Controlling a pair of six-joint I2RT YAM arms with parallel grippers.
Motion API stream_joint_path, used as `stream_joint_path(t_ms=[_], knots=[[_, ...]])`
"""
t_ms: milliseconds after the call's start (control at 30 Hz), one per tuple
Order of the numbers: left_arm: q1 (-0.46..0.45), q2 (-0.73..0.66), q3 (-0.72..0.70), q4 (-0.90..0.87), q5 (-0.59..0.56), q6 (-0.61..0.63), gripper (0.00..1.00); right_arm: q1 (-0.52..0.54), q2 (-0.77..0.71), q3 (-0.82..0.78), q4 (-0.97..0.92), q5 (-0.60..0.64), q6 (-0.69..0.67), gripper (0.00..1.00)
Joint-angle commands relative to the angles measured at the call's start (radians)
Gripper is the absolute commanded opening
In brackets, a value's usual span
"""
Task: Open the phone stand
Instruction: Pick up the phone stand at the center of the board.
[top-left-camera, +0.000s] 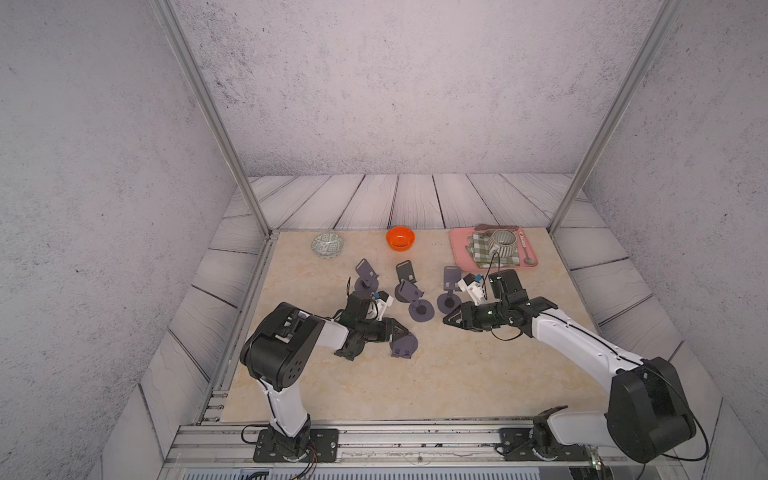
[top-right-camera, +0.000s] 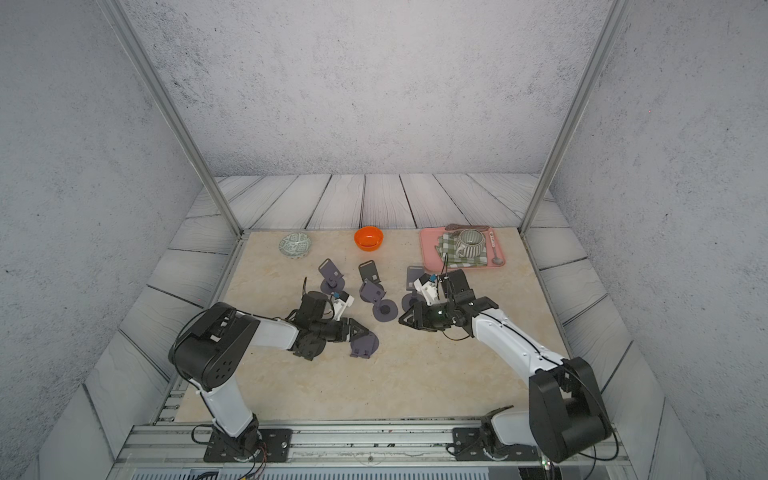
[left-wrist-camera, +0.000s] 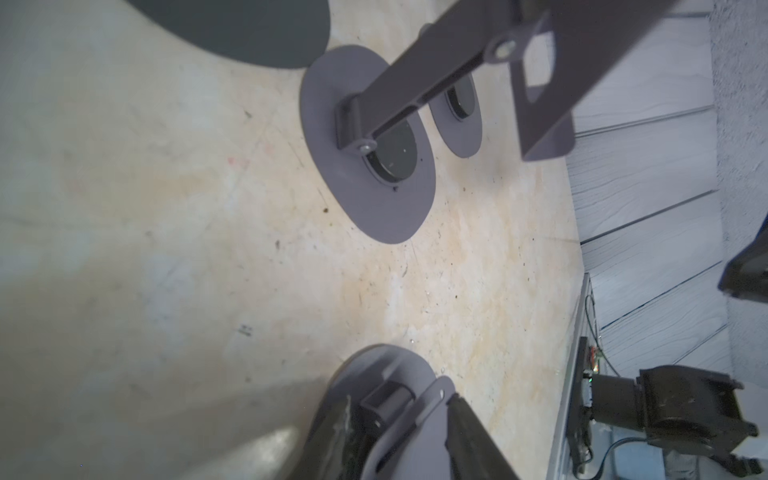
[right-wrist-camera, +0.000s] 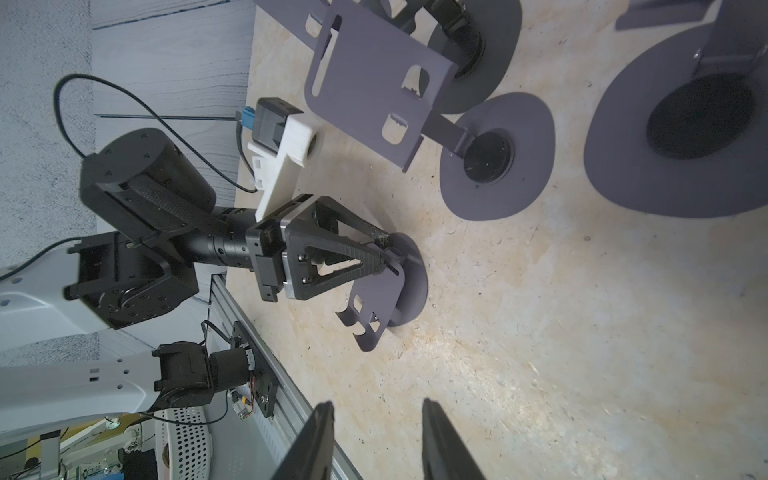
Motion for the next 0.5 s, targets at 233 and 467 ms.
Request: stream_joint_path(t_ms=[233, 467], knots=[[0.005, 0.036, 0.005, -0.043, 0.026, 0.005, 0.0, 0.004, 0.03, 0.02, 0.009, 0.012, -0.004, 0.39], [0.005, -0.01, -0.003, -0.042, 0.035, -0.042, 0.0, 0.005, 0.03, 0.035, -0.002, 0.001, -0.007, 0.38]])
